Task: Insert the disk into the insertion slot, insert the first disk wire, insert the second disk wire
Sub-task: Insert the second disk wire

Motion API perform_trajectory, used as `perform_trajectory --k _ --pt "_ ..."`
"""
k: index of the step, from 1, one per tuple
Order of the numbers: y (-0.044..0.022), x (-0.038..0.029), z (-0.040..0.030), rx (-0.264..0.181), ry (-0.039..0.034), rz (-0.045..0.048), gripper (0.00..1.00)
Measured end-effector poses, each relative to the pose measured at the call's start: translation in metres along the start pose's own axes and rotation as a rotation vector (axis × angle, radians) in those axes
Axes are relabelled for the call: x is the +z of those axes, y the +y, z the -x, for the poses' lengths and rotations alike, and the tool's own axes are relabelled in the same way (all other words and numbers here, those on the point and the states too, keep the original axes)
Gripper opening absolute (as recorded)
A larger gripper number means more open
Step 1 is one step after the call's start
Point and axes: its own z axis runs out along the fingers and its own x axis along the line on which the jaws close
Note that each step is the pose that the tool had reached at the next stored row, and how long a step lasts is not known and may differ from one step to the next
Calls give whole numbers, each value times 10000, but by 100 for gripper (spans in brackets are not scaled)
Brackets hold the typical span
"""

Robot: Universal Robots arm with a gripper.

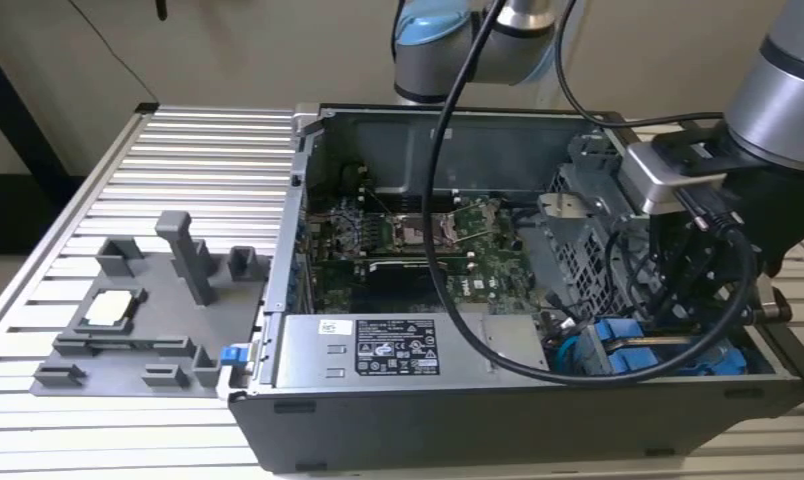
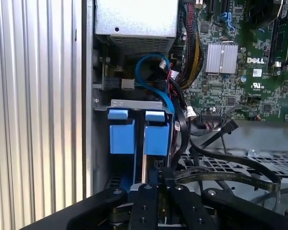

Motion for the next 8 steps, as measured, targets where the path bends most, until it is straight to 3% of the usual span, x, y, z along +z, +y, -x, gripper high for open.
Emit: perform_trajectory --k 8 --pt "0 25 8 67 14 1 16"
